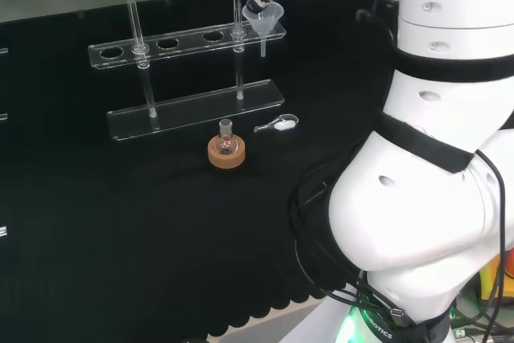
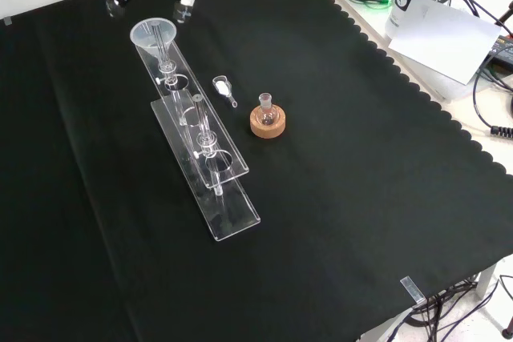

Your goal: Pick up the funnel from the transparent funnel stand.

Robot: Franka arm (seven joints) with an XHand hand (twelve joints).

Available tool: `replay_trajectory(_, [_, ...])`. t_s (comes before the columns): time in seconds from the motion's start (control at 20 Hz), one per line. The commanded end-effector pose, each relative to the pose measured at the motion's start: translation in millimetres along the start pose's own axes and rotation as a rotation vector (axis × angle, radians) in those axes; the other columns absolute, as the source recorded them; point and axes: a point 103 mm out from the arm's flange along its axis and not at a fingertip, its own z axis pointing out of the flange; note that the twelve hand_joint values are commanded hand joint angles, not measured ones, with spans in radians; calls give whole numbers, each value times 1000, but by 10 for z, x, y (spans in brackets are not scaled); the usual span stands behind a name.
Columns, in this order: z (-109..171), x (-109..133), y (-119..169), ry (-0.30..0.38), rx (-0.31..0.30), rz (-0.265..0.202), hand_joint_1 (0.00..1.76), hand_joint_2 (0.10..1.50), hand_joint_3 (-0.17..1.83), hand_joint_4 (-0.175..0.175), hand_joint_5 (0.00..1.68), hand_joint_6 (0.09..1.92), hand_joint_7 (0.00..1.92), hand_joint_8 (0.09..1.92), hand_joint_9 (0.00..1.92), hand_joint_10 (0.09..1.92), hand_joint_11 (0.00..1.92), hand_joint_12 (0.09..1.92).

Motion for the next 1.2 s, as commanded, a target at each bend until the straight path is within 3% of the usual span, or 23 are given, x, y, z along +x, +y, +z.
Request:
replay_trajectory(0.05, [124, 67, 130, -3, 69, -31, 595, 753, 215, 8, 103, 87, 0, 444, 115, 825, 408, 1475])
replay_trajectory(0.5, [195, 128, 200, -24, 117, -50, 628, 705, 241, 17, 44, 87, 0, 273, 52, 891, 458, 1483])
replay_trajectory(1.2, [247, 187, 251, -77, 110, -46, 692, 668, 279, 17, 46, 87, 0, 306, 100, 910, 515, 1456])
